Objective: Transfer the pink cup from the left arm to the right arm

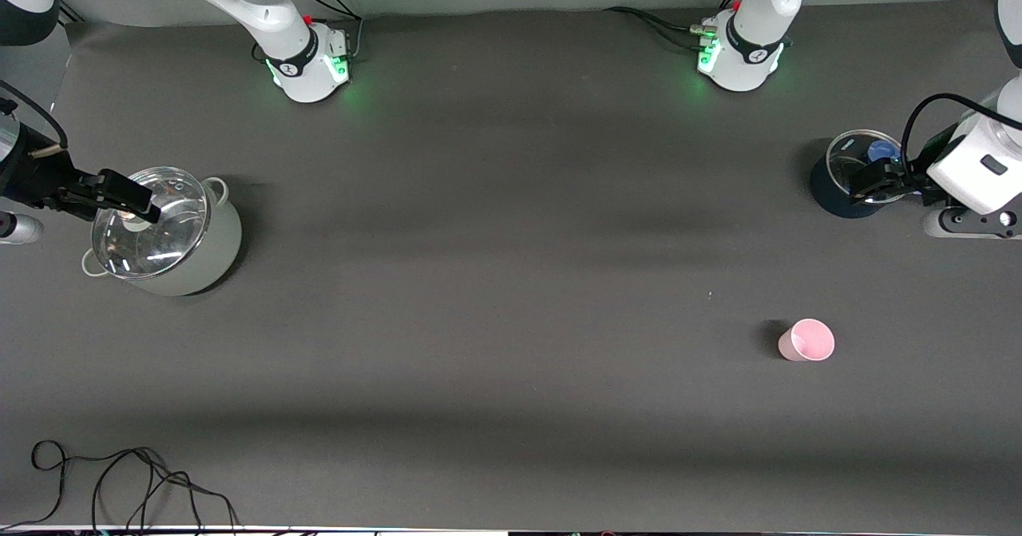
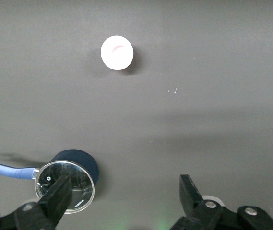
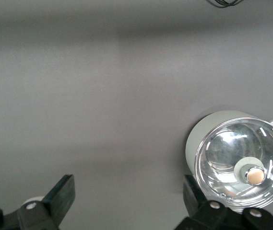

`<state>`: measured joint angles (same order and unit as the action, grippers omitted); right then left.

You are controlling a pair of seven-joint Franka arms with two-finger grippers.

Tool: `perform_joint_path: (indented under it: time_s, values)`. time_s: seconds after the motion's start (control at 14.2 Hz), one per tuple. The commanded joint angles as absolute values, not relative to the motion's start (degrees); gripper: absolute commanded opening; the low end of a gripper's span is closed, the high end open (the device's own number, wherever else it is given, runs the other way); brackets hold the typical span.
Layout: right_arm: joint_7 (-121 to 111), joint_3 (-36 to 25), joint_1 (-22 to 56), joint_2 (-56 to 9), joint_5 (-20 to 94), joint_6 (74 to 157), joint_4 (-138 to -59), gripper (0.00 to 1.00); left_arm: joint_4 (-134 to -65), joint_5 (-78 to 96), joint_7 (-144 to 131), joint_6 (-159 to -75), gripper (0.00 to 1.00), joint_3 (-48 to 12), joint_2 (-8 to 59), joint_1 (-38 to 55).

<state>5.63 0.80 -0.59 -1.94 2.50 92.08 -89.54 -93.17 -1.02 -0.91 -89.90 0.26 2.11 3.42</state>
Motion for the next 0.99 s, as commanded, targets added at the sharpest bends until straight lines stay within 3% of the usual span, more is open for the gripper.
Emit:
perform_joint_path:
  time_s: [0.0, 0.92]
  values:
    - [4.57, 0.35, -0.61, -2.64, 3.16, 90.79, -88.07, 1.00, -92.72, -0.79, -1.23, -90.26, 1.00, 0.35, 2.02, 3.69]
    - [4.40, -1.05, -0.62, -2.20, 4.22, 88.95, -88.42, 1.00, -92.02, -0.70, 5.67, -93.24, 1.00, 0.70, 2.29, 3.34]
